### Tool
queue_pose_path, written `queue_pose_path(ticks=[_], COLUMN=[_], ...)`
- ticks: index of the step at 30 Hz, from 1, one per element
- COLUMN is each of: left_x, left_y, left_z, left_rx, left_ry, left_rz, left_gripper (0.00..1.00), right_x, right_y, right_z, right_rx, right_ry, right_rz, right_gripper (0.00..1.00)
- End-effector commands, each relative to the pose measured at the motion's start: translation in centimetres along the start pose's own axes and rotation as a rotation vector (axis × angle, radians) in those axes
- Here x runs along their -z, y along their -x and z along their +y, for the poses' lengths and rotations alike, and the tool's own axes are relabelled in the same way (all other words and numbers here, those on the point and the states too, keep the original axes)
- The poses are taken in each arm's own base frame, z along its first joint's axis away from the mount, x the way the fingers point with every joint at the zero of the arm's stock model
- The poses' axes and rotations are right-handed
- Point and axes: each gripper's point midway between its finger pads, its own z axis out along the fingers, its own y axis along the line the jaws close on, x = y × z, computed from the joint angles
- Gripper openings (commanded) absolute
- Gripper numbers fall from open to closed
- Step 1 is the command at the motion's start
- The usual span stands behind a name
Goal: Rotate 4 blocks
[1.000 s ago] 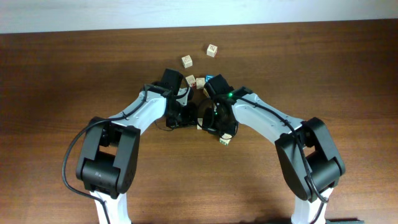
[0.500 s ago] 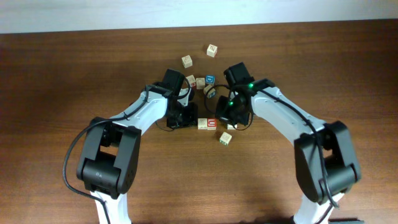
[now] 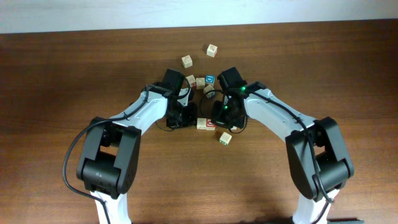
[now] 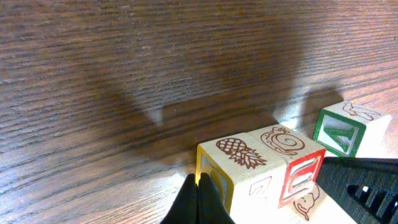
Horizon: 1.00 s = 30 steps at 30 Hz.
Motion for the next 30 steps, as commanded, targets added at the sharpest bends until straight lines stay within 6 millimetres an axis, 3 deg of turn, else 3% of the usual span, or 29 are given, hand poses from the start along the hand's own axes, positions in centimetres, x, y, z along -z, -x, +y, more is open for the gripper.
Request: queue_pose_path(ticks=[1, 2, 3, 6, 9, 16, 30], left_x=[-0.2, -0.2, -0.2, -0.2, -0.2, -0.2, -0.2], left_y=[-0.5, -0.5, -0.5, -0.4, -0.4, -0.4, -0.4], left_z=[0.1, 0.1, 0.1, 0.1, 0.1, 0.1, 0.1], left_rx=[0.002, 0.002, 0.002, 0.002, 0.002, 0.002, 0.002], left_ry=[0.007, 0.006, 0.006, 0.006, 0.006, 0.006, 0.006], left_rz=[0.009, 0.009, 0.009, 0.008, 0.008, 0.009, 0.008], left_gripper=[0.0, 0.0, 0.0, 0.0, 0.0, 0.0, 0.0], right_x=[5.6, 7.4, 7.7, 5.9, 4.0, 0.4, -0.3], right_y=[2.0, 2.5, 2.7, 2.5, 2.1, 1.7, 0.7], right_z=[0.5, -1.8, -3.6, -6.4, -7.4, -7.1, -4.2], right_rx=[0.013, -0.048, -0.075, -0.095, -0.099, -0.11, -0.048], right_ry=[0.033, 0.003, -0.02, -0.051, -0.059, -0.003, 0.063], right_rz=[-0.111, -0.122, -0.104, -0.063, -0.047, 0.028, 0.05], right_gripper=[0.04, 0.05, 0.05, 0.04, 0.04, 0.04, 0.04])
